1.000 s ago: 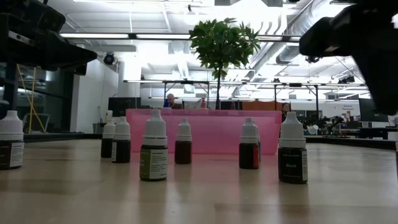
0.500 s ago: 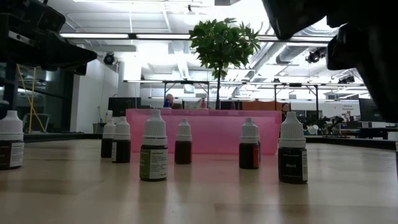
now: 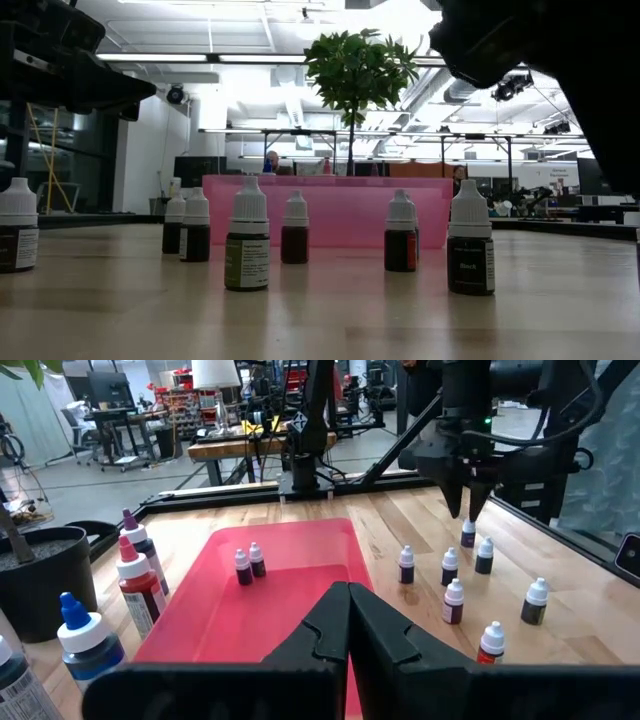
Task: Pick & Place food coloring
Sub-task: Put the small purple food coloring bottle into the pink container
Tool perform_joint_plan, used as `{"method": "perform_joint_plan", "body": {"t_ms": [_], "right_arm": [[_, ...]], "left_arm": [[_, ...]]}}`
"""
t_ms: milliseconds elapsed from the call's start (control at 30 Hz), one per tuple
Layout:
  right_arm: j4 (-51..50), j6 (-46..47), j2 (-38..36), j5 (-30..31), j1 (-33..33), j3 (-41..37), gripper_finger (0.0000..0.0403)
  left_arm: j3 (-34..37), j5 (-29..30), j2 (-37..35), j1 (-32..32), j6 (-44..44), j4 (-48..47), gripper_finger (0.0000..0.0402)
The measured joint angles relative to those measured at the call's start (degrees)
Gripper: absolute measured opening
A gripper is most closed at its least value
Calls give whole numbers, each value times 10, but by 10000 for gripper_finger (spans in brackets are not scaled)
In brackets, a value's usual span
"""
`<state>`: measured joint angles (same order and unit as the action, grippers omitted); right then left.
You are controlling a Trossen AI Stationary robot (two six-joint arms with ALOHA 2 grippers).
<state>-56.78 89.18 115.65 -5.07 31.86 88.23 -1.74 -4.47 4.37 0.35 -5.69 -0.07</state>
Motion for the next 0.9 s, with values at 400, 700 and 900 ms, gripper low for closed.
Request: {"method": "perform_joint_plan", "body": {"t_ms": [400, 700, 900], "right_arm": [[15, 21, 23, -22, 0, 0, 113], [31, 21, 35, -38, 0, 0, 113], [36, 17, 36, -41, 0, 0, 100]], "left_arm": [[0, 0, 0, 0, 0, 0, 0], [0, 0, 0, 0, 0, 0, 0], [0, 0, 0, 0, 0, 0, 0]]}}
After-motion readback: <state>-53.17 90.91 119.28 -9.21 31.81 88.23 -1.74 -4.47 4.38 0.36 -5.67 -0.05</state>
